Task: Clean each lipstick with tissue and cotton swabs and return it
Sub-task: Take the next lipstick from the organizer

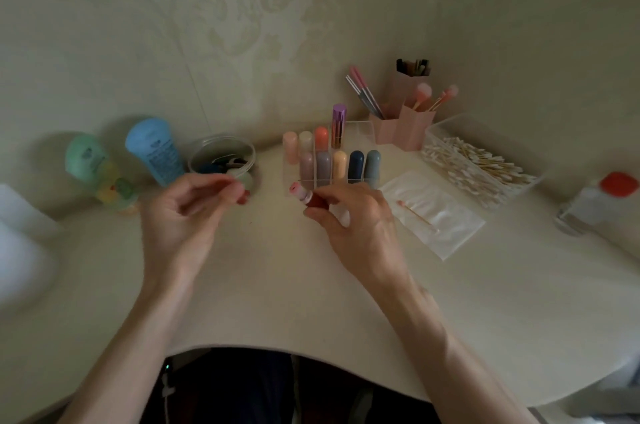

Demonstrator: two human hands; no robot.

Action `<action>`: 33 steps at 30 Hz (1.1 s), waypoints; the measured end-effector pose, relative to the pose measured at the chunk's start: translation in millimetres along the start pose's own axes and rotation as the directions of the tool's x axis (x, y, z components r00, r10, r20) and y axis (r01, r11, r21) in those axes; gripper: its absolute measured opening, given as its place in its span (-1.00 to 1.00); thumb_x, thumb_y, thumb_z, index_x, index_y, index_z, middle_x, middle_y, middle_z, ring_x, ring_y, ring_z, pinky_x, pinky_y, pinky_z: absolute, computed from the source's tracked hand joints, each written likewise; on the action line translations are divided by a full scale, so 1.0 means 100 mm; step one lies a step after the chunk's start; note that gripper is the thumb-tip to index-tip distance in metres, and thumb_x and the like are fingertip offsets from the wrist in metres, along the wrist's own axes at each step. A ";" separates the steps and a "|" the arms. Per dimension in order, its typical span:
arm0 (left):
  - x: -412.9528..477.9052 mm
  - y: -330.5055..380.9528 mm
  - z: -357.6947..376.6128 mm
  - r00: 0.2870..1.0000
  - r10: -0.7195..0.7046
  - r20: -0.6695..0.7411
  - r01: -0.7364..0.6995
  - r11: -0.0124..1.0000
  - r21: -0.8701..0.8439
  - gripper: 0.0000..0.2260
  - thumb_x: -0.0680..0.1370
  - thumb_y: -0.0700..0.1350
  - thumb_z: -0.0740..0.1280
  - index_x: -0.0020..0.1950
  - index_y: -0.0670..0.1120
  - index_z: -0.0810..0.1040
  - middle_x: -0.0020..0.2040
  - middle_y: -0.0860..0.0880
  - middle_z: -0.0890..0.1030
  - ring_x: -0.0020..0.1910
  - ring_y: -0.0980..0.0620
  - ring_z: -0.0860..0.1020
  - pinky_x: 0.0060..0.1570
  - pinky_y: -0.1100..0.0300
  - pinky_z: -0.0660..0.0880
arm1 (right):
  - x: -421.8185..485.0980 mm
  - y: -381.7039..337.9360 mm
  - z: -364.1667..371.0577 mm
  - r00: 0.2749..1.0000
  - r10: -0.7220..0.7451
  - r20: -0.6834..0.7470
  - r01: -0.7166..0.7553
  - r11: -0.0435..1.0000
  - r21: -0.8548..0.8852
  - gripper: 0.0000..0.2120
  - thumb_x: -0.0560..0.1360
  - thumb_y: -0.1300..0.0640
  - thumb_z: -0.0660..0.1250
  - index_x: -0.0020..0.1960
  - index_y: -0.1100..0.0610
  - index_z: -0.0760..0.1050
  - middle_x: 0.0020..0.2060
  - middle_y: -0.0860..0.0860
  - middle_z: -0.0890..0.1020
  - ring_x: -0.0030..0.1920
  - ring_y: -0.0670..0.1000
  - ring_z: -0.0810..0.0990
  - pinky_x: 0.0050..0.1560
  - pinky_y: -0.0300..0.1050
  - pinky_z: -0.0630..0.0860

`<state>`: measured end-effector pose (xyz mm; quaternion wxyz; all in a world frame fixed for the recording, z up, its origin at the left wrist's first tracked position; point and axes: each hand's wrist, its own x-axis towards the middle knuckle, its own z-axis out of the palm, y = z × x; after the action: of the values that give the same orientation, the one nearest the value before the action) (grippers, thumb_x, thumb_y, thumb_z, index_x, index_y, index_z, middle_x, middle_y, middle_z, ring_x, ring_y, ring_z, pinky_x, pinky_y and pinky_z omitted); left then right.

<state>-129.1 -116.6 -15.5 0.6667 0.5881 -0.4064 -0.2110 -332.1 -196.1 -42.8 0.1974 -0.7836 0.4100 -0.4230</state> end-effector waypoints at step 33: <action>-0.28 -0.06 0.29 0.989 -0.063 0.133 0.086 0.982 -0.169 -0.93 0.53 -0.09 0.50 -0.01 0.03 0.76 -0.13 -0.06 0.74 -0.22 -0.09 0.51 -0.09 0.00 0.50 | -0.04 -0.13 0.04 0.979 -0.188 0.076 0.176 0.975 0.134 -0.87 0.59 0.19 0.47 0.13 0.14 0.70 -0.08 -0.08 0.71 -0.04 -0.20 0.54 0.13 -0.37 0.39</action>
<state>-167.6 -114.4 -29.7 0.6799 0.5277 -0.4057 -0.3077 -323.6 -185.3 -38.9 0.2251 -0.8216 0.2996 -0.4296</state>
